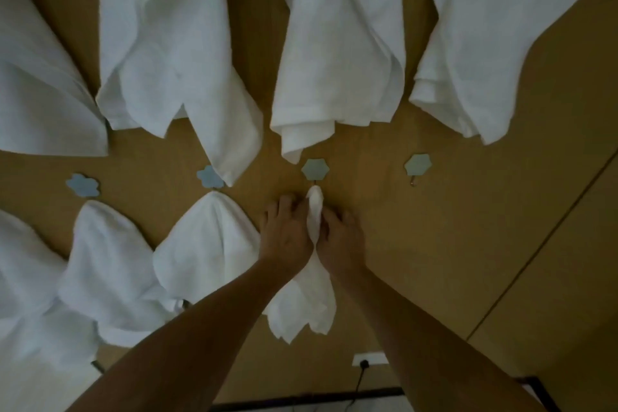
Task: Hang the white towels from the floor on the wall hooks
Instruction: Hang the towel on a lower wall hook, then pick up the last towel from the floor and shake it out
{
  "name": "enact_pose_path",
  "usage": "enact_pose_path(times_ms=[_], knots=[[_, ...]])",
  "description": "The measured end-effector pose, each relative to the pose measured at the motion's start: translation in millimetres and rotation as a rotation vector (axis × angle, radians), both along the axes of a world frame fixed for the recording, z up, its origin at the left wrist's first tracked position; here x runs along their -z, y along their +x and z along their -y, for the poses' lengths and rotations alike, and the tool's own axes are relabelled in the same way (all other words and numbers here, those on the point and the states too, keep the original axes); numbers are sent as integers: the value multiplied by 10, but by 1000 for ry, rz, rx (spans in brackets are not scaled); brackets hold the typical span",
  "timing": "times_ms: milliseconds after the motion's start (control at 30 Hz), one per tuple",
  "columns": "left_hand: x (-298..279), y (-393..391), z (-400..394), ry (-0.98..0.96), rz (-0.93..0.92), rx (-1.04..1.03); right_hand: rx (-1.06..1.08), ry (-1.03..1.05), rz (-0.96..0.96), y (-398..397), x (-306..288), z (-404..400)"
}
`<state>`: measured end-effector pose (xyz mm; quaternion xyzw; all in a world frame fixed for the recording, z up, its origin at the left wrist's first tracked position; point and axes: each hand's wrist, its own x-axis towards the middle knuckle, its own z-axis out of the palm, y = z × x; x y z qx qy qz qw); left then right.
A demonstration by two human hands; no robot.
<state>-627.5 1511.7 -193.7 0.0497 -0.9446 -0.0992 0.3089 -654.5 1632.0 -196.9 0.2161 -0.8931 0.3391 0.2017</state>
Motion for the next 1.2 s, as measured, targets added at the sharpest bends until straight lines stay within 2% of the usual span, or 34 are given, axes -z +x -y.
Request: enact_pose_path(times_ms=[100, 200, 267, 333, 400, 500, 700, 933, 1200], knots=[[-5, 63, 86, -78, 153, 74, 125, 314, 169, 160, 50, -30], [1, 161, 231, -126, 323, 163, 203, 411, 444, 368, 49, -73], [-16, 262, 331, -170, 397, 174, 277, 487, 540, 557, 13, -97], [-65, 377, 384, -185, 391, 156, 367, 515, 580, 769, -21, -130], [-146, 499, 369, -183, 306, 188, 444, 499, 586, 1003, -43, -174], [-275, 731, 193, -177, 174, 379, 503, 436, 612, 1413, -72, -295], [-345, 1507, -668, -208, 213, 763, 687, 355, 562, 2527, -131, -918], [-274, 3127, -2287, -243, 271, 1226, 1054, 228, 574, 4641, -87, -2173], [109, 6238, -4046, -393, 383, 1659, 1517, 23, 686, 8194, 309, -3299]])
